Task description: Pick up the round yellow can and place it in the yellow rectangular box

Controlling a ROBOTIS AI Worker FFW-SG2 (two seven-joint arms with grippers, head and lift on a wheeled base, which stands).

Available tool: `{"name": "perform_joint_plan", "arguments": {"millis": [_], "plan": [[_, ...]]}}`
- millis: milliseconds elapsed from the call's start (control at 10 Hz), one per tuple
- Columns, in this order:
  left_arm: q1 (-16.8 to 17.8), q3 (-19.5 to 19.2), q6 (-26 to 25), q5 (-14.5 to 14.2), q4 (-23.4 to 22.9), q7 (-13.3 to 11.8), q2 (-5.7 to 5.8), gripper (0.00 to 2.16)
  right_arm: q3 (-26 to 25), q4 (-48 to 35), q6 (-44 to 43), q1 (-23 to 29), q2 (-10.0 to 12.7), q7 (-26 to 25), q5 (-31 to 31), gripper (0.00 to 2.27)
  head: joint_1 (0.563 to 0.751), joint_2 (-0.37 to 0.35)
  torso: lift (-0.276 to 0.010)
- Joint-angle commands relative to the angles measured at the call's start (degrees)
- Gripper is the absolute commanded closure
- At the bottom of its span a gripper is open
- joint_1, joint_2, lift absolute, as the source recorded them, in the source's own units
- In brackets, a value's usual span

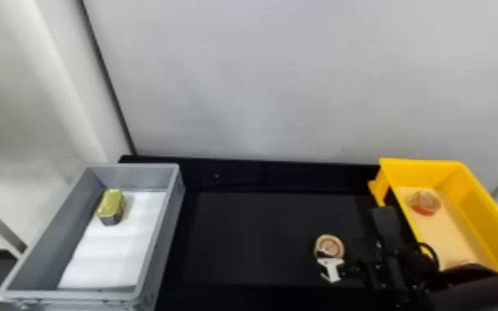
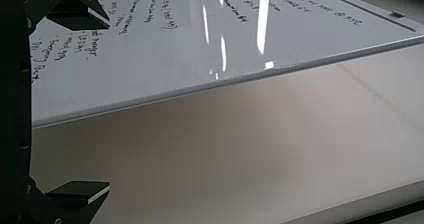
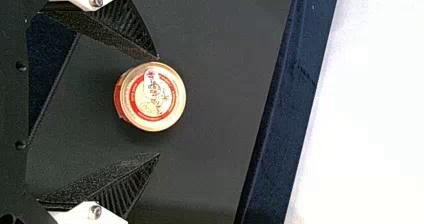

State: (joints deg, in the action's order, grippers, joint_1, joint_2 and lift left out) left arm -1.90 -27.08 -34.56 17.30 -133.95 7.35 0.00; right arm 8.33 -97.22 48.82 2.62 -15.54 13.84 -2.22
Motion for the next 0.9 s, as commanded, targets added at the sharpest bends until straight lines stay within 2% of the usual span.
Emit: {"name": "perform_joint_plan", "arguments": {"millis": [0,200,500,800], "plan": [[0.14,0.26,0.0,0.02,0.0,0.12,-0.15,0.14,0.11,2.56,-1.24,-1.12,0.25,0.14,0.11,0.1,0.694,0.014,-0.068],[0.14,0.61,0.0,0.02,0.0,0.21,-0.15,0.14,1.34,6.07,-3.0,-3.06,0.42,0.67,0.03,0.1,0.694,0.014,-0.068],[0.41,0.79,0.0,0.02,0.09,0.3,-0.15,0.14,2.49,10.73,-5.2,-5.87,1.83,3.22,2.58,0.11,0.694,0.014,-0.068],[0.32,0.61,0.0,0.02,0.18,0.38,-0.15,0.14,1.87,10.47,-5.46,-6.05,2.0,3.92,3.37,0.33,0.694,0.014,-0.068]]}}
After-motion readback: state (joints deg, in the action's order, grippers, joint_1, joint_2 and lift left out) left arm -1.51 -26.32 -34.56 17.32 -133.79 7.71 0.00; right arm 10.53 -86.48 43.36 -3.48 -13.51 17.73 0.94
